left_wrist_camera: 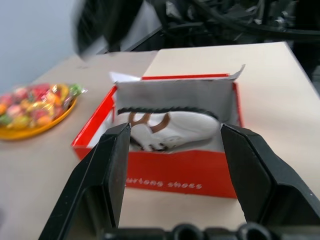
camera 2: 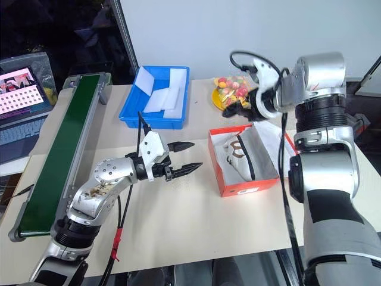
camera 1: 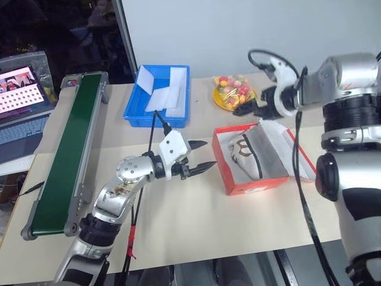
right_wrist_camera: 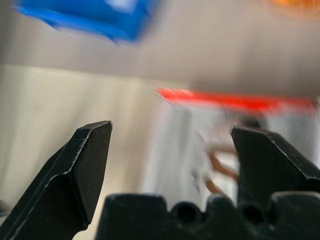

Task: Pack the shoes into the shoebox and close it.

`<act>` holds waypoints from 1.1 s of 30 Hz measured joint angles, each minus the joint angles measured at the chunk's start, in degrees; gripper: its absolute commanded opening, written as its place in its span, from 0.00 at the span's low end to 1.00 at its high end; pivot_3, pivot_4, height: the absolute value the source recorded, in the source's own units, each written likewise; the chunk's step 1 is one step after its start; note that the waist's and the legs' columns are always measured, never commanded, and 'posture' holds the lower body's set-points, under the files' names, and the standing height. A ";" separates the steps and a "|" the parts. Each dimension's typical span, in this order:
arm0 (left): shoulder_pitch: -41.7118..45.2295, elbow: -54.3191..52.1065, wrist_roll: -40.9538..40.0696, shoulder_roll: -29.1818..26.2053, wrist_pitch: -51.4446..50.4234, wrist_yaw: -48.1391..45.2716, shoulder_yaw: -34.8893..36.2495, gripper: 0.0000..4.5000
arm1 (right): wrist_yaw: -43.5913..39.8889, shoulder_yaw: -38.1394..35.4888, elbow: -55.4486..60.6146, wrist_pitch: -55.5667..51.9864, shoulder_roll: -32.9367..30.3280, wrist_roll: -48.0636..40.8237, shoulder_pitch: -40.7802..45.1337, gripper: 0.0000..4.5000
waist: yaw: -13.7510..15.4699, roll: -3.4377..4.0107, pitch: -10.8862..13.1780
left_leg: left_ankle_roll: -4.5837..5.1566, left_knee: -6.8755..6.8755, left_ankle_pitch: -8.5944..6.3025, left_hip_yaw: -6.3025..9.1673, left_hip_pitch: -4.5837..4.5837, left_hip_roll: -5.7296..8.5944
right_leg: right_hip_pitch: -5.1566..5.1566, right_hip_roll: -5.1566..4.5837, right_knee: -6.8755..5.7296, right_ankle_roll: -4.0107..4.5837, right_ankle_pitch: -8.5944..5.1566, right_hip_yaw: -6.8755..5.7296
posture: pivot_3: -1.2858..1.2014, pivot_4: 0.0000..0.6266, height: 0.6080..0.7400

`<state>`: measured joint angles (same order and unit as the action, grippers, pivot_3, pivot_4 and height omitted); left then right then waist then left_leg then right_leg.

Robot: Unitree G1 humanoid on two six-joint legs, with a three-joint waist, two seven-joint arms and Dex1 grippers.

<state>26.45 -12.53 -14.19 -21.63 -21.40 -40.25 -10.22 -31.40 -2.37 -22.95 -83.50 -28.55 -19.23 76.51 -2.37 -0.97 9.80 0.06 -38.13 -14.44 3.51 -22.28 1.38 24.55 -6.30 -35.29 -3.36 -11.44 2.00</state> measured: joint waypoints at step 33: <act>-9.16 10.30 8.30 -3.09 -4.94 36.76 34.13 0.98 | 13.32 17.14 40.24 55.07 14.25 15.61 -57.60 1.00 | 0.02 -0.71 -0.20 | -0.33 -0.38 0.03 -0.29 0.92 -0.05 | -0.33 0.02 -0.52 0.08 0.11 0.21 | 0.52 0.24 1.00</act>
<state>17.29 -2.23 -5.89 -24.71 -26.33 -3.49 23.91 -18.07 14.78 17.29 -28.43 -14.30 -3.62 18.90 -2.36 -1.69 9.60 -0.27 -38.51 -14.41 3.21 -21.37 1.33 24.22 -6.28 -35.81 -3.28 -11.34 2.21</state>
